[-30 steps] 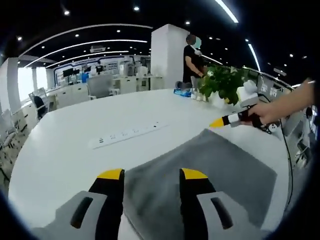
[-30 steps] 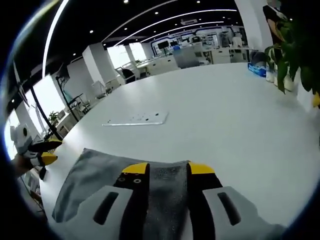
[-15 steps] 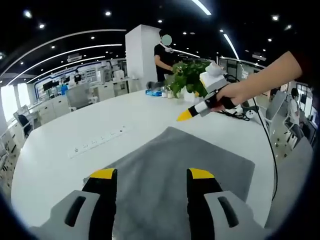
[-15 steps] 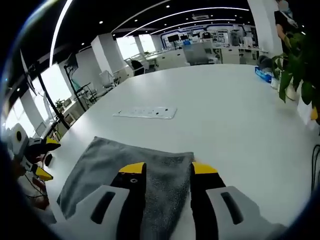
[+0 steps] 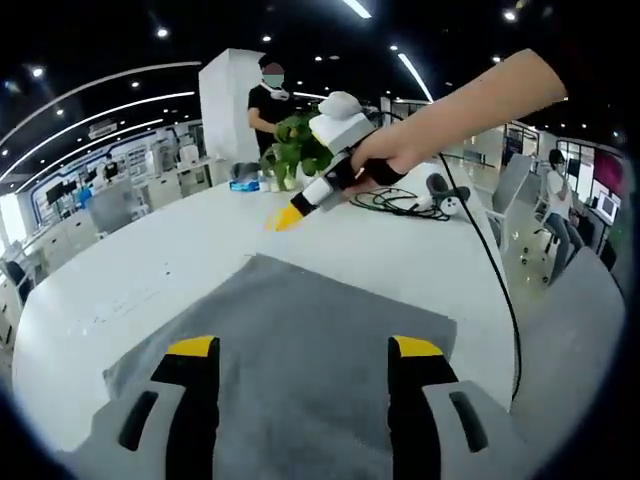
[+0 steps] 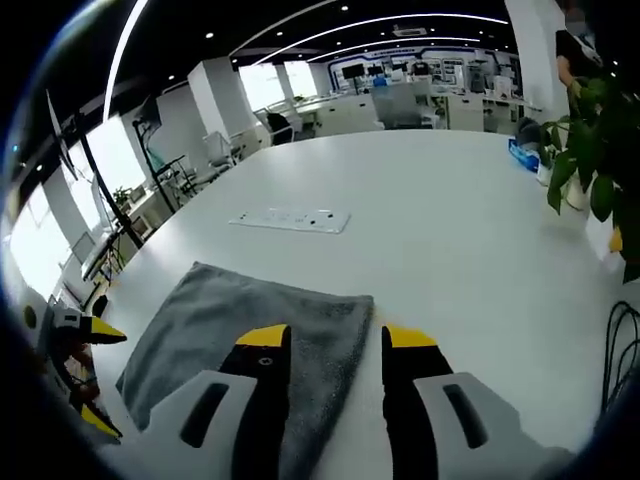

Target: Fold the towel on the table until its edges align and the towel forms a compact rectangular stack.

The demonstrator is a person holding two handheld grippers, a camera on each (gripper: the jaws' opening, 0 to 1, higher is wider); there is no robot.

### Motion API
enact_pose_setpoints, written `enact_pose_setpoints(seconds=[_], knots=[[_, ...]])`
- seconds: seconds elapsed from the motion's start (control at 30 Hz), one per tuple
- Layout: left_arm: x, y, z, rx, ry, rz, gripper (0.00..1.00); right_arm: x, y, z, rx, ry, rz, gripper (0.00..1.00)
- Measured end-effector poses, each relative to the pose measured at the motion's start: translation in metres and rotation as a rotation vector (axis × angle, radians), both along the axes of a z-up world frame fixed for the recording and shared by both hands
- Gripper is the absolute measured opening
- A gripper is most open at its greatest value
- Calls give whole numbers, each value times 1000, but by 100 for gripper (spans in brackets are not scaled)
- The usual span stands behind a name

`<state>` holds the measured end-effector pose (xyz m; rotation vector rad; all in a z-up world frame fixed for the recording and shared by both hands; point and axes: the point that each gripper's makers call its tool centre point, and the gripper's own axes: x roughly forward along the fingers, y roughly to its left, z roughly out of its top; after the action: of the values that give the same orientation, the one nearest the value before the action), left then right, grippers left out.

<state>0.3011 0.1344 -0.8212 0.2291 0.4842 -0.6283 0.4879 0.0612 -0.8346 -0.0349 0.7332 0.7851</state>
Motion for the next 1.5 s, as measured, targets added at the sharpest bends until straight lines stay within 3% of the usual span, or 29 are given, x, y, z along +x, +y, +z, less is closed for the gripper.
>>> enact_pose_setpoints(seconds=[0.13, 0.4, 0.53, 0.6, 0.73, 0.83, 1.03, 1.27, 1.33, 1.5], knots=[[-7, -25, -4, -17, 11, -47, 71, 0, -1, 1, -2, -3, 12, 35], [-24, -80, -28, 42, 58, -236, 65, 0, -6, 0, -4, -2, 18, 35], [-26, -96, -30, 33, 74, -263, 63, 0, -7, 0, -1, -1, 21, 35], [-31, -107, -33, -6, 129, -271, 55, 2, -6, -1, 11, 6, 4, 35], [-36, -123, -37, -6, 136, -309, 49, 2, 3, -1, 21, 2, 24, 35], [-40, -132, -42, 12, 141, -335, 47, 3, 8, -2, 26, 1, 34, 35], [-39, -149, -48, -19, 163, -341, 40, 5, 18, -9, 48, 11, 32, 33], [-46, -157, -60, 1, 199, -368, 26, 9, 22, -23, 54, 46, 11, 31], [-48, -158, -65, -1, 210, -362, 25, 9, 20, -29, -24, -3, 67, 28], [-49, -160, -75, 26, 215, -370, 26, 19, 18, -40, -34, -8, 26, 27]])
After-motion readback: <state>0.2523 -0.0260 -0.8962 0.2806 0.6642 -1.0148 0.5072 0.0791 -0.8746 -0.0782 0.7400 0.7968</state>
